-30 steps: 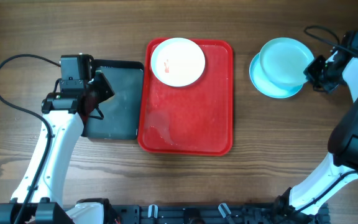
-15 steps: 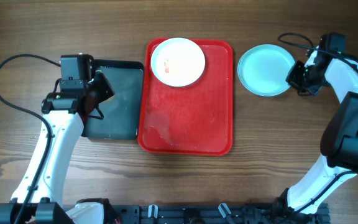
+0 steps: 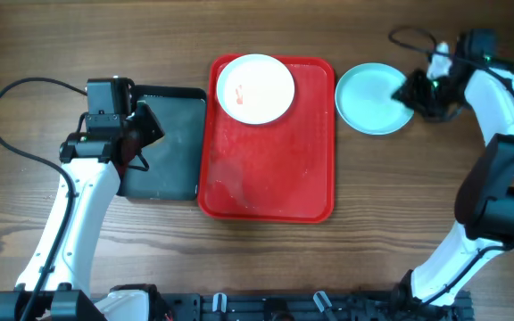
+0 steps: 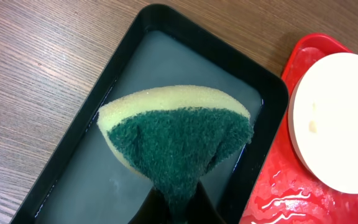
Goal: Clean dirty plates on tray and stack at the side
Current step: 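Carry the blue plate right and stack it on the first blue plate, then grasp the white plate's rim on the red tray with the right gripper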
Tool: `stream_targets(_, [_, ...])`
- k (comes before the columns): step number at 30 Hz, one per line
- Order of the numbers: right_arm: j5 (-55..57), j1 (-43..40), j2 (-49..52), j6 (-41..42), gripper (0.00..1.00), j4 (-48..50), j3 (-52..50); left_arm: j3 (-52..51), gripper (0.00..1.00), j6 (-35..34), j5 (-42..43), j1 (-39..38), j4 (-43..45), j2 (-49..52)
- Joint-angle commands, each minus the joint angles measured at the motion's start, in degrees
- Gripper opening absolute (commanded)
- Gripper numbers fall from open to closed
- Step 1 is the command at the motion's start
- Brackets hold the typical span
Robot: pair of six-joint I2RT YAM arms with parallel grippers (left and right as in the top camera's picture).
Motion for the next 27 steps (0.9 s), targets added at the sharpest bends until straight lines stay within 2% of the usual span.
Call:
stream_targets(1, [-6.43,6.82,-0.90,-1.95,0.42,2.89,1.49,0.59,0.04,1.33,-0.31,0.28,0.44,0.33])
stream_targets(4, [-2.05,13.11,-0.81,-3.04,0.43,6.43,1.46,0.59,0.04,1.55,-0.24,0.28,0.39,0.33])
stream_targets(8, [9.01,21.57,-0.57,-3.08,0.43,10.99,0.90,0.59,0.04,7.82,4.48,0.28,0.44,0.33])
stream_targets(14, [17.05,29.79,1.01,-3.08,0.43,20.11,-0.44,0.59,0.04,8.20,4.63,0.28,0.44,0.33])
stream_targets(20, [19.93,31.78,7.82,-3.04,0.43,28.33,-0.46,0.59,0.04,8.20,4.63,0.28,0.35,0.33])
stream_targets(27, [19.21,31.78,9.09,-2.84,0.34,27.52,-0.46,0.59,0.04,8.20,4.63,0.28,0.31,0.33])
